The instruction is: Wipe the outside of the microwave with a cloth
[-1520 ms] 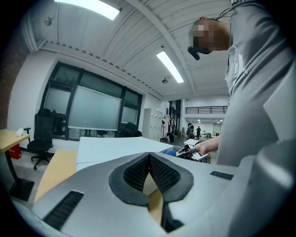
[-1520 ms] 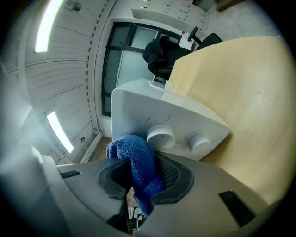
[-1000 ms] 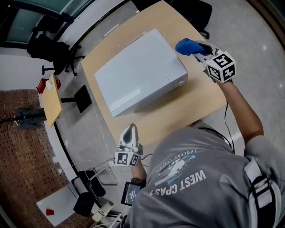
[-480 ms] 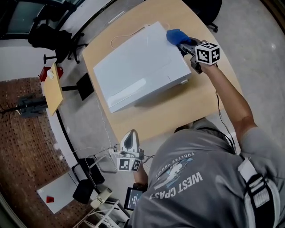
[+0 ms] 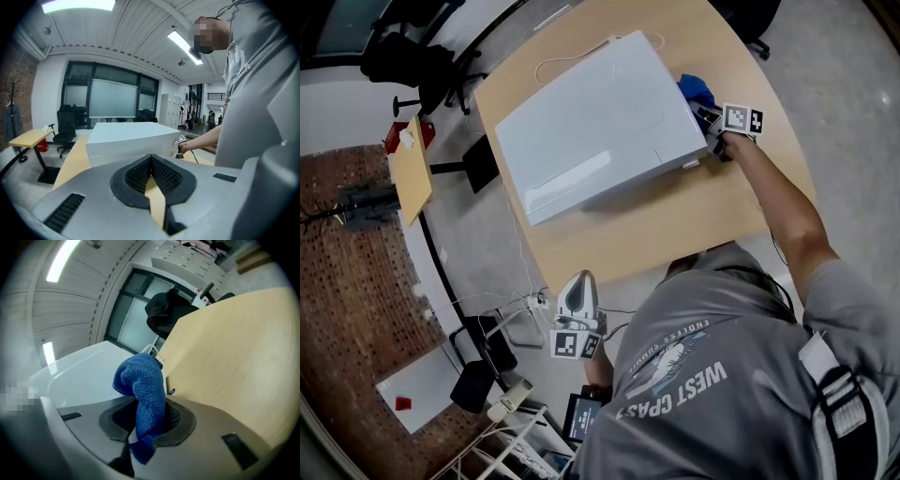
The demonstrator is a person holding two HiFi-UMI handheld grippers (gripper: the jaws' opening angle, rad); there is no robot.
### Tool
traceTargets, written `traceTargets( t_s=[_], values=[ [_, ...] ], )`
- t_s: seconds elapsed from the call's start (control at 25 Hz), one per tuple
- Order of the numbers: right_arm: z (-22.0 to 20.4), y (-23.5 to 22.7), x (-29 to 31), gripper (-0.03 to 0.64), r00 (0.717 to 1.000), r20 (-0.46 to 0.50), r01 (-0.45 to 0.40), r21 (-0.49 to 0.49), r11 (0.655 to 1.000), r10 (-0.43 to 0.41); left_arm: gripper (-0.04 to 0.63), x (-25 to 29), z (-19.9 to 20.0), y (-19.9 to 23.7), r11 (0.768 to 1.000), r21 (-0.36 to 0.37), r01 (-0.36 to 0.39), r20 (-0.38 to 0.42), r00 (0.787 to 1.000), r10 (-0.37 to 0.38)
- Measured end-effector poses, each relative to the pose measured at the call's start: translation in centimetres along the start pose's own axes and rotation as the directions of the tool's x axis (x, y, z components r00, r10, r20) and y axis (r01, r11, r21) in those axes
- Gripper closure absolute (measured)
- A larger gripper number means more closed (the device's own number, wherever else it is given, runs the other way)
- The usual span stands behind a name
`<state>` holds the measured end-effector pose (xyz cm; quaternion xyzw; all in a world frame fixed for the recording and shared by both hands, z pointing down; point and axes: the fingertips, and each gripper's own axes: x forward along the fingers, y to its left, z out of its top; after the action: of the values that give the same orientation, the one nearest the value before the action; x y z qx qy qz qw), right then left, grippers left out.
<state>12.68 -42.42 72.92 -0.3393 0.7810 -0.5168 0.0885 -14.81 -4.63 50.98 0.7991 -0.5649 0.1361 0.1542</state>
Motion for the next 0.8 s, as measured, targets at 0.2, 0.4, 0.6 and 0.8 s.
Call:
traceTargets(
  t_s=[0.2, 0.4, 0.6, 0.8],
  values=[
    [-0.9, -0.9, -0.2, 0.528, 0.999, -0.032, 0.026, 0.017, 1.0, -0.026, 0.572, 0.2, 0.1, -0.7, 1.0, -0.003, 0.009, 0.002, 1.0, -0.009],
    [-0.9, -0.9, -0.1, 0.528, 0.998, -0.044, 0.037, 0.029, 0.999, -0.036, 0.572, 0.5, 0.3, -1.5, 1.0, 0.001, 0.029, 0.003, 1.0, -0.029],
    [0.7, 1.0, -0.3, 0.528, 0.998, -0.057, 0.035, -0.061, 0.998, -0.039, 0.572, 0.7, 0.3, -1.6, 0.999, 0.002, 0.036, 0.011, 0.999, -0.036],
    [5.8, 7.5, -1.1, 0.528, 0.998, -0.036, 0.024, -0.429, 0.903, -0.044, 0.572, 0.6, -0.5, -0.9, 0.999, 0.013, 0.045, 0.042, 0.998, -0.045]
  ],
)
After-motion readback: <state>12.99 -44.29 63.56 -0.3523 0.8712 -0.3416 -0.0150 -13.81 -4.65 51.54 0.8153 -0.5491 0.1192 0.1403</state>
